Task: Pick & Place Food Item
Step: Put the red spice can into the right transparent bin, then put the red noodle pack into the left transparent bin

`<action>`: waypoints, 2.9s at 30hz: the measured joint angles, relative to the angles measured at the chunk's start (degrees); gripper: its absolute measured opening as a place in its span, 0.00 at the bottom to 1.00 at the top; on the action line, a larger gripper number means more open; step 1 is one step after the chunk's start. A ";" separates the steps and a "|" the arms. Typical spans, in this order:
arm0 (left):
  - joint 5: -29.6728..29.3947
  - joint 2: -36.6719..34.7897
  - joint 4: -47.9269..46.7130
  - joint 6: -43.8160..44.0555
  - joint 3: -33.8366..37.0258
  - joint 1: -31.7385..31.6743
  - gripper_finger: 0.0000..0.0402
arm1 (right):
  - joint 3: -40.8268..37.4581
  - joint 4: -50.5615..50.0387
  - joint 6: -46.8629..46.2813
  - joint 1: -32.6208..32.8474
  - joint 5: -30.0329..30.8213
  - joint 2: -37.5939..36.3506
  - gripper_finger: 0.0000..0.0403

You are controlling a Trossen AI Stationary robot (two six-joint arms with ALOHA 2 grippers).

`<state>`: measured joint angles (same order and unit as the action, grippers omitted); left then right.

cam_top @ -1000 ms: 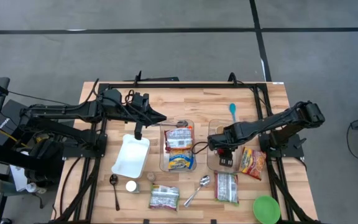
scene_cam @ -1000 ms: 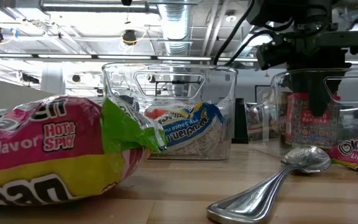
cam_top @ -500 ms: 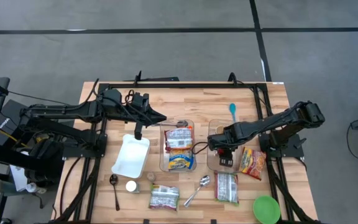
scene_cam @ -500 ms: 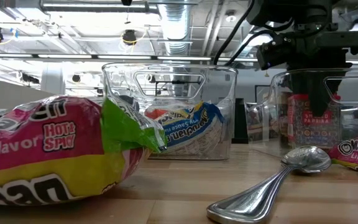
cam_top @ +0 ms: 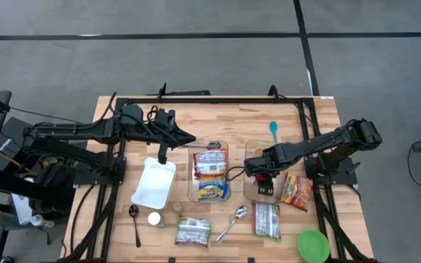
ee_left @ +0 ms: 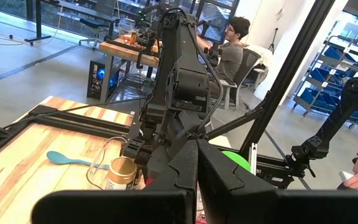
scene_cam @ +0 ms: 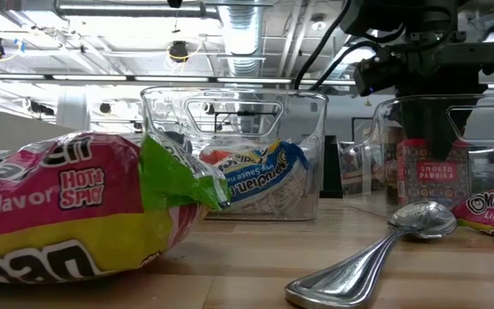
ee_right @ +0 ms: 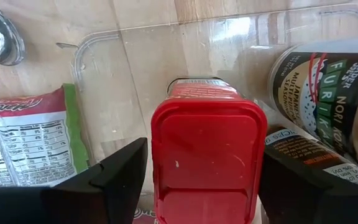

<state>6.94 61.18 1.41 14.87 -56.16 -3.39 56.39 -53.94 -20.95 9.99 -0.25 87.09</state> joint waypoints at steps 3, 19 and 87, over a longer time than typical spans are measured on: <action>-0.02 -0.01 -0.02 0.00 0.00 0.00 0.00 | 0.77 -0.82 -0.04 0.00 0.00 0.00 0.66; 0.00 0.01 0.00 0.00 0.00 -0.01 0.00 | 10.36 -13.43 -1.45 0.00 0.02 0.00 0.66; 0.00 -0.01 -0.02 0.00 0.00 -0.01 0.00 | 17.24 -23.00 -72.93 36.62 10.81 -9.86 0.14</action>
<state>6.94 61.17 1.39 14.87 -56.16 -3.40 73.63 -76.94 -93.88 46.61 10.56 77.23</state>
